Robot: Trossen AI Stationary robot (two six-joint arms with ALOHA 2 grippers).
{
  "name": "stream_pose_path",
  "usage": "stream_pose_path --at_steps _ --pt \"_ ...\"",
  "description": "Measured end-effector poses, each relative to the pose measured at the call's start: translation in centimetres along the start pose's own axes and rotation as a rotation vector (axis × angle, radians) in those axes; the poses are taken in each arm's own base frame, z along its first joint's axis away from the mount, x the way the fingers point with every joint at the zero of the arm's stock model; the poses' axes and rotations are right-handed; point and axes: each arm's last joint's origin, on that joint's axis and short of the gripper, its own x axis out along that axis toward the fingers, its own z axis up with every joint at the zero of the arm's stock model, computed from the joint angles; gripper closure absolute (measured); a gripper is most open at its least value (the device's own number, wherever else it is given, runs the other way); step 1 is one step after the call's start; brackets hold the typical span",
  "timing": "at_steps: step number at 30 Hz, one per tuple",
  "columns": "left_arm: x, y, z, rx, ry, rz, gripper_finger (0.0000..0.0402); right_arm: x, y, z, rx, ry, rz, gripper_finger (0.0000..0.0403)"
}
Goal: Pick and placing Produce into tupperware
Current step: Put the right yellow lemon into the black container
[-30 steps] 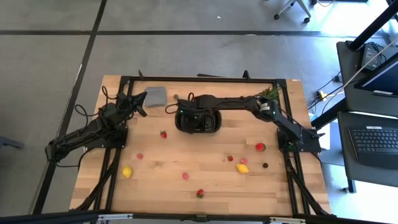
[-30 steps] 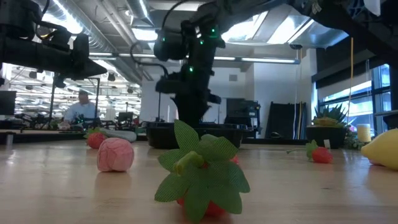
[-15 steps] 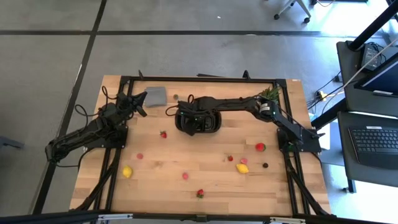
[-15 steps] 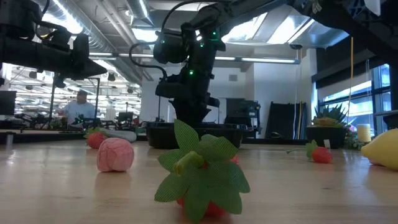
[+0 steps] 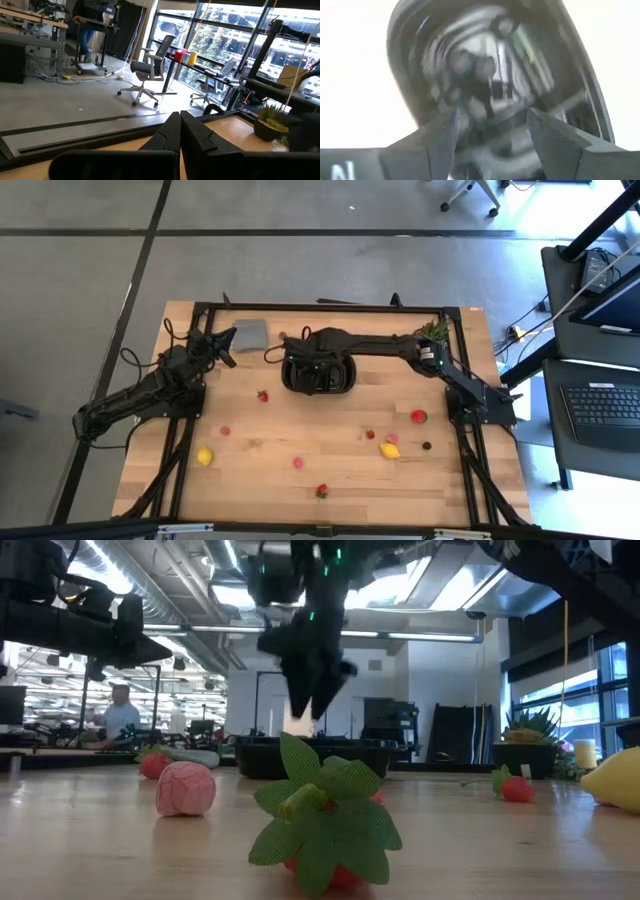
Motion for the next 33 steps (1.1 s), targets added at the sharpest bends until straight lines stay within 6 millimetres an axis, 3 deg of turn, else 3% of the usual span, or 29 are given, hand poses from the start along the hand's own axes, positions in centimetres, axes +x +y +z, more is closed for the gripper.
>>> stream_pose_path --at_steps 5,7,12,22,33 --pt "0.0 0.0 0.0 0.000 0.000 0.000 0.0401 -4.0 1.4 -2.3 -0.022 0.171 -0.056 0.0163" --pt "0.0 0.0 0.0 0.000 0.000 0.000 0.0401 -4.7 2.3 -2.9 -0.016 0.183 -0.058 0.0163" --pt "0.0 0.0 0.0 0.000 -0.001 -0.001 0.0401 -7.5 5.4 -5.1 -0.005 0.220 0.118 0.0163" --pt "0.0 0.0 0.0 0.071 0.003 -0.001 0.0401 -9.1 9.5 -10.6 0.056 0.288 0.082 0.0163" --pt "0.0 0.0 0.0 0.071 0.004 -0.002 0.0401 -9.8 10.9 -19.0 0.168 0.367 -0.026 0.0163"
